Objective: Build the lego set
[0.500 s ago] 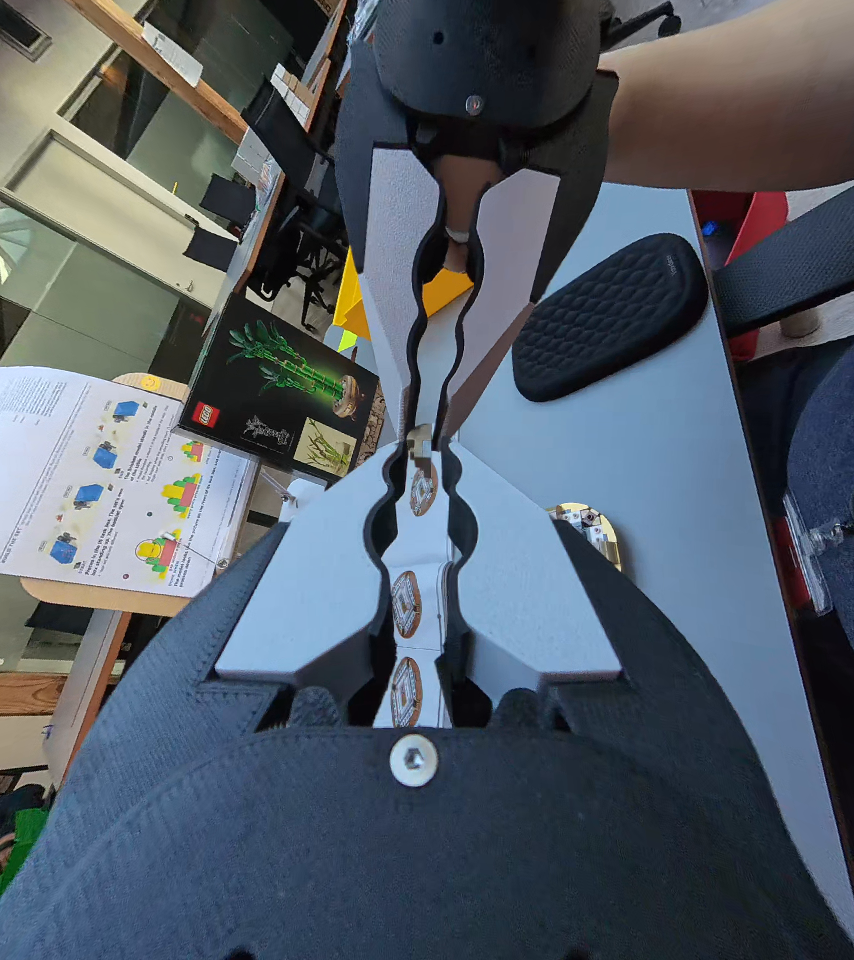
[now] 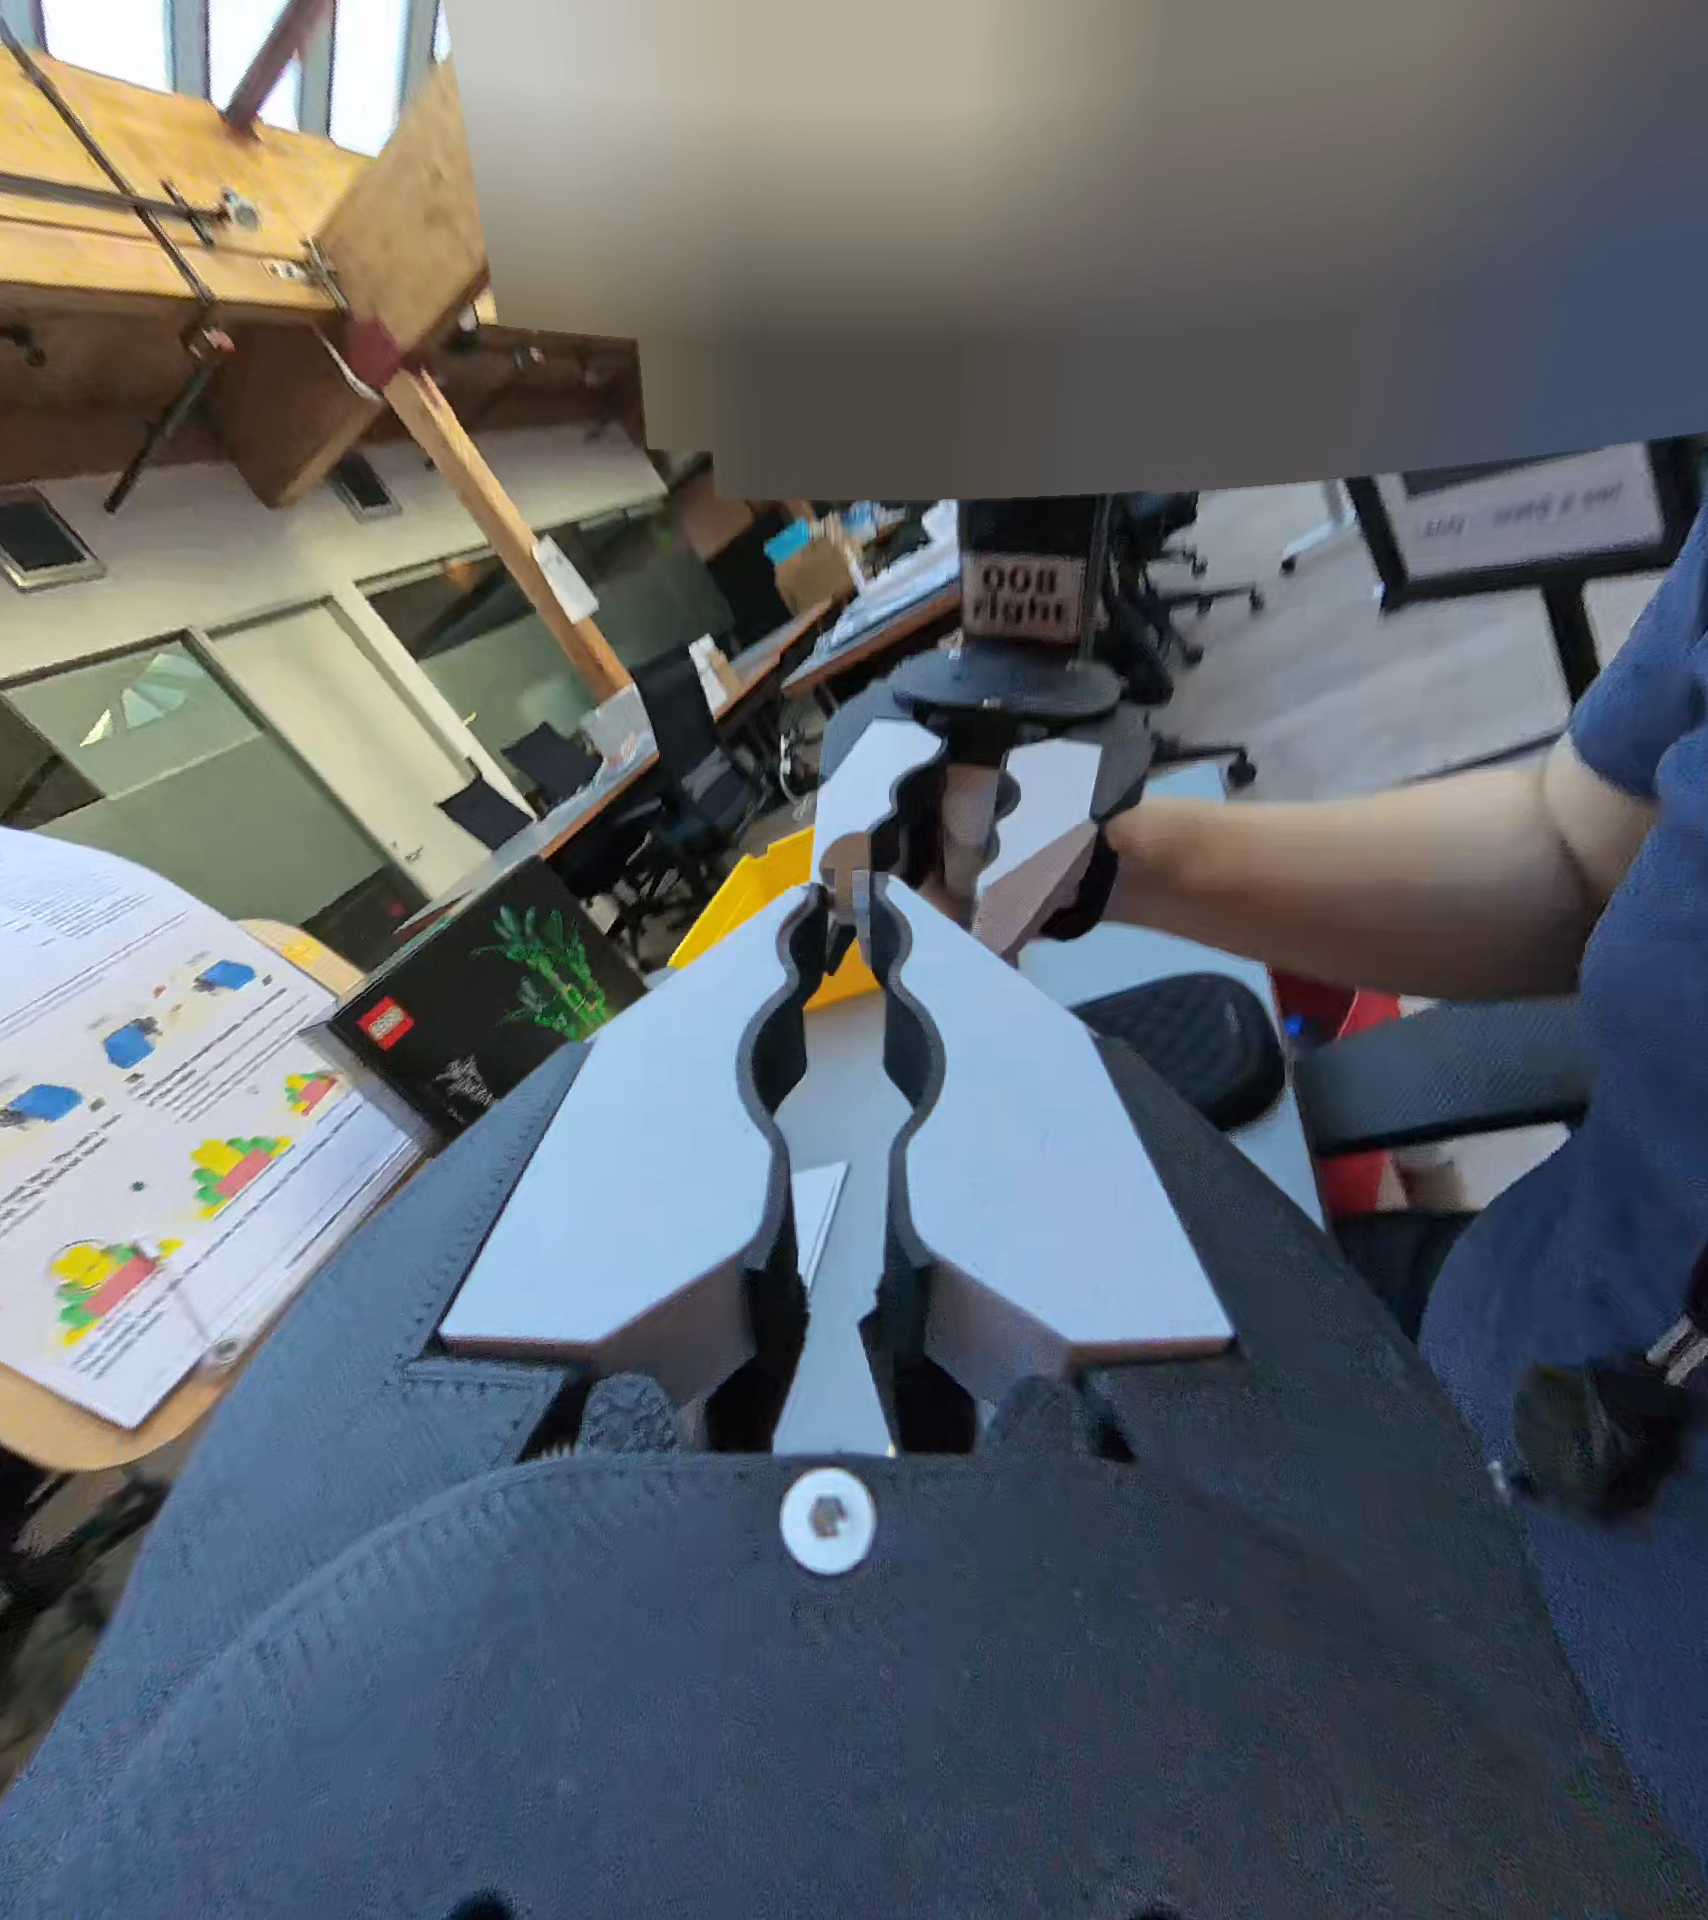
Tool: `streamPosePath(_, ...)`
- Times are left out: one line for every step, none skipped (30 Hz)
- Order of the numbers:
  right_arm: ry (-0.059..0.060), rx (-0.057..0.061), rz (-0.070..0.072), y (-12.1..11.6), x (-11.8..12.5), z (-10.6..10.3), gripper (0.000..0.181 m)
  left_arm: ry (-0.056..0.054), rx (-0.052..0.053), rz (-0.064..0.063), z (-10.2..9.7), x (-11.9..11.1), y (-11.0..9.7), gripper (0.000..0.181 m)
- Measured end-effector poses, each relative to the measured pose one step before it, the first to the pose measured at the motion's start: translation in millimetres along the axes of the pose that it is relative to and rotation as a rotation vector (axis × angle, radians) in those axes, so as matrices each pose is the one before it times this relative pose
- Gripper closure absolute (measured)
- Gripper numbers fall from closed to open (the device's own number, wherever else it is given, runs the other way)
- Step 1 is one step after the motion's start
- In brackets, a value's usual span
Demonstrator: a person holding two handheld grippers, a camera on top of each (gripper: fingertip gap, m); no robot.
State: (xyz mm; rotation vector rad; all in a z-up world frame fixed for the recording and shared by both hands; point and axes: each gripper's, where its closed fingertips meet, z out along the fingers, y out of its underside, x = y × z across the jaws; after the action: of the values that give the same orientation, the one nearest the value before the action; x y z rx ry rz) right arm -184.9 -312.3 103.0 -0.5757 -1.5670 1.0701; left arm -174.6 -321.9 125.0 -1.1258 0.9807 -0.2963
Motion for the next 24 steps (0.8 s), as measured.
streamPosePath(-0.0147, 0.0528, 0.0484, -4.00, 0.13, -0.09, 0.156, -0.0002, 0.0440, -0.0366, -2.28, -0.17, -1.86, 0.175)
streamPosePath(-0.0121, 0.0425, 0.0391, -3.80, 0.32, 0.14, 0.156, 0.0009, 0.0248, -0.0313, -0.98, -0.03, 0.68, 0.175)
streamPosePath(-0.0133, 0.0367, 0.0295, -3.92, -0.50, 0.48, 0.157, 0.0037, 0.0192, -0.0269, -0.30, 0.41, 0.72, 0.175)
streamPosePath(-0.0108, 0.0256, 0.0205, -2.71, -0.86, 0.90, 0.159, 0.0026, 0.0207, -0.0227, 0.05, 0.34, -0.18, 0.175)
streamPosePath(-0.0117, 0.0126, 0.0101, -1.14, -1.45, 1.20, 0.161, 0.0099, 0.0176, -0.0177, 0.23, 1.36, -0.68, 0.175)
streamPosePath(-0.0027, 0.0046, 0.0025, -0.17, -0.45, 1.03, 0.163, 0.0125, 0.0051, -0.0152, 0.71, 1.57, 0.21, 0.175)
streamPosePath(-0.0011, 0.0004, -0.0007, 0.31, -0.09, 0.93, 0.165, 0.0042, -0.0022, -0.0084, 0.97, 0.35, 0.99, 0.175)
streamPosePath(-0.0080, 0.0045, 0.0013, -0.60, -1.17, 0.40, 0.167, 0.0011, -0.0020, 0.0004, 0.94, 0.24, 1.00, 0.175)
streamPosePath(-0.0036, 0.0114, 0.0014, -1.86, -0.77, -0.54, 0.176, 0.0044, -0.0028, 0.0035, 0.83, 0.91, 1.25, 0.175)
streamPosePath(0.0017, 0.0032, -0.0051, -0.27, 0.39, -0.89, 0.177, 0.0047, 0.0048, -0.0028, 0.54, 0.80, -0.06, 0.175)
streamPosePath(0.0027, -0.0157, 0.0054, 2.20, 0.92, -0.73, 0.177, -0.0030, -0.0052, -0.0061, 0.57, -0.54, 1.69, 0.175)
streamPosePath(0.0102, -0.0180, 0.0002, 2.37, 1.71, -0.81, 0.177, -0.0061, -0.0072, -0.0126, 0.31, -1.34, 2.59, 0.175)
streamPosePath(0.0206, -0.0276, -0.0222, 3.71, 2.08, -1.01, 0.177, -0.0027, -0.0140, -0.0342, 0.26, -1.84, 3.77, 0.175)
streamPosePath(0.0372, -0.0357, -0.0561, 4.34, 2.66, -1.33, 0.178, 0.0027, -0.0290, -0.0660, -0.35, -2.15, 5.08, 0.173)
streamPosePath(0.0560, -0.0371, -0.0954, 3.68, 3.32, -1.99, 0.177, 0.0076, -0.0268, -0.0862, -1.06, -1.86, 4.16, 0.168)
streamPosePath(0.0547, -0.0419, -0.1257, 4.02, 1.97, -2.20, 0.177, 0.0008, -0.0182, -0.1003, -1.66, -2.94, 2.67, 0.161)
streamPosePath(0.0583, -0.0458, -0.1392, 4.31, 1.56, -1.88, 0.177, 0.0036, -0.0164, -0.1084, -1.81, -2.53, 2.15, 0.152)
streamPosePath(0.0470, -0.0270, -0.1312, 1.54, -0.15, -1.37, 0.177, 0.0201, -0.0099, -0.1072, -1.41, 0.33, 1.01, 0.144)
streamPosePath(0.0125, -0.0122, -0.0971, -0.72, -4.07, -0.06, 0.178, 0.0246, 0.0003, -0.0985, -0.73, 1.74, 0.08, 0.135)
streamPosePath(0.0036, -0.0163, -0.0587, 0.10, -3.92, 0.96, 0.178, 0.0206, 0.0098, -0.0670, -0.26, 2.12, -0.38, 0.135)
streamPosePath(0.0045, -0.0129, -0.0403, 0.43, -2.63, 1.59, 0.177, -0.0026, 0.0055, -0.0240, 0.30, -0.03, 1.52, 0.135)
streamPosePath(0.0028, -0.0035, -0.0335, -0.06, -2.26, 1.35, 0.178, -0.0378, -0.0079, 0.0078, 0.50, -4.74, 3.67, 0.137)
streamPosePath(0.0088, -0.0063, -0.0281, 0.77, -0.88, 1.41, 0.178, -0.0501, -0.0165, 0.0216, 0.68, -6.20, 4.57, 0.139)
streamPosePath(0.0027, -0.0055, -0.0208, 0.78, -1.28, 1.29, 0.177, -0.0302, -0.0127, 0.0173, 0.72, -3.67, 3.47, 0.141)
